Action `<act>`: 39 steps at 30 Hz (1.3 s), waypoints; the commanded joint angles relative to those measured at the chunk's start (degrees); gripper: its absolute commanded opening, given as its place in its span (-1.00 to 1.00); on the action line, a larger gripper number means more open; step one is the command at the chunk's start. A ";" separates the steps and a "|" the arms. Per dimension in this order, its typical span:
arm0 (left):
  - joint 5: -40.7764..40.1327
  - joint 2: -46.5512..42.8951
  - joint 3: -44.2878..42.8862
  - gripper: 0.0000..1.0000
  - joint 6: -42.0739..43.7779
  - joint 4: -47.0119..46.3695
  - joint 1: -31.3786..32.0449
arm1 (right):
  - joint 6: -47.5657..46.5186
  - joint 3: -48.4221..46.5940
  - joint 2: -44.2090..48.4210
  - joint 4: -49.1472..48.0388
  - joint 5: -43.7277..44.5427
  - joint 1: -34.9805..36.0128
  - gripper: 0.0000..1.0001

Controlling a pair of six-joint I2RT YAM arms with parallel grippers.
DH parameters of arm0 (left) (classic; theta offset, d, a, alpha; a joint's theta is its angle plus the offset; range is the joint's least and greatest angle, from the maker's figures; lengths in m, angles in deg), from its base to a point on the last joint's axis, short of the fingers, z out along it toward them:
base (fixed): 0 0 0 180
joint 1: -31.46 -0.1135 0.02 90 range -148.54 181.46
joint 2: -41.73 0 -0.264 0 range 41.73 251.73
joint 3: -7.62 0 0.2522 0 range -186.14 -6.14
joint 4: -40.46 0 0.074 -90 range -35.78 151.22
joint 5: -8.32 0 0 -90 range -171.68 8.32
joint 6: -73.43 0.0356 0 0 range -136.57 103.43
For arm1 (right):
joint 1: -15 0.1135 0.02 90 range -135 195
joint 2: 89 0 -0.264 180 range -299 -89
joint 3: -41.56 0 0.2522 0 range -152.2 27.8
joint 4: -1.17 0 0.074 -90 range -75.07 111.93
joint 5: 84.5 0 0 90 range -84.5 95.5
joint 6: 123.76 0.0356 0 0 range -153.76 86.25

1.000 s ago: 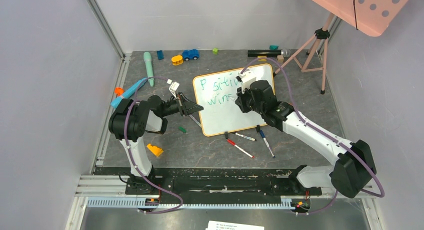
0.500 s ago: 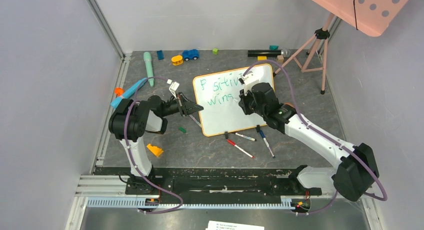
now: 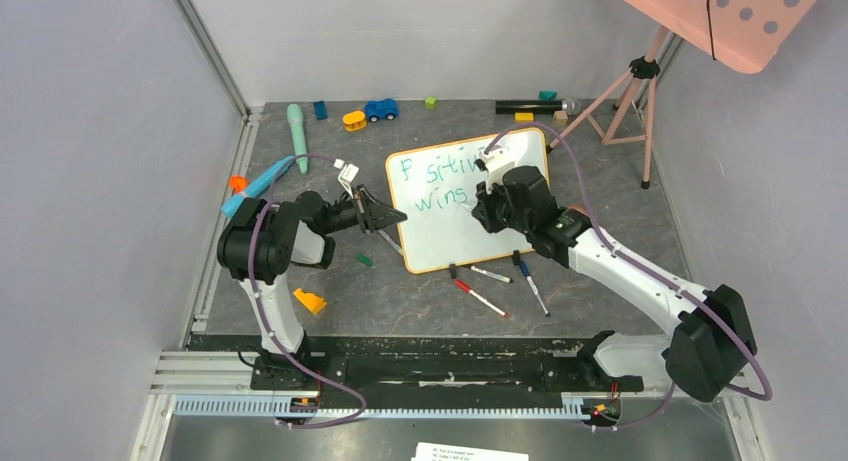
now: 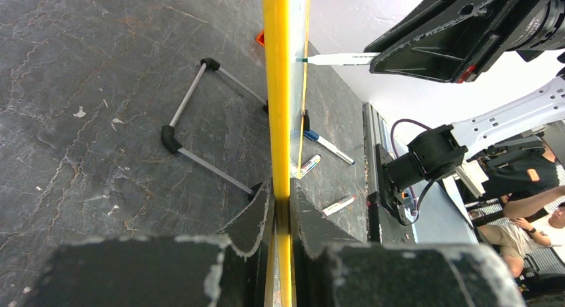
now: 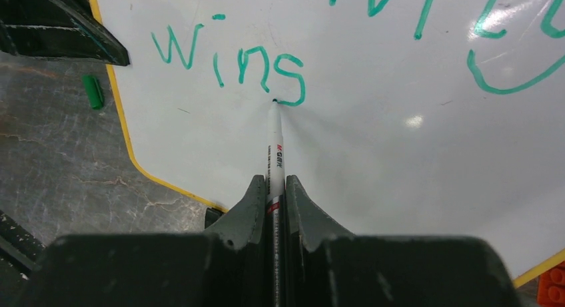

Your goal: Write a sentence on the whiteboard

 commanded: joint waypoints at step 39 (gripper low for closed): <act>-0.18 -1.94 1.31 -0.96 1.86 -4.15 -0.76 | 3.71 11.55 16.02 -6.33 5.14 5.55 -1.00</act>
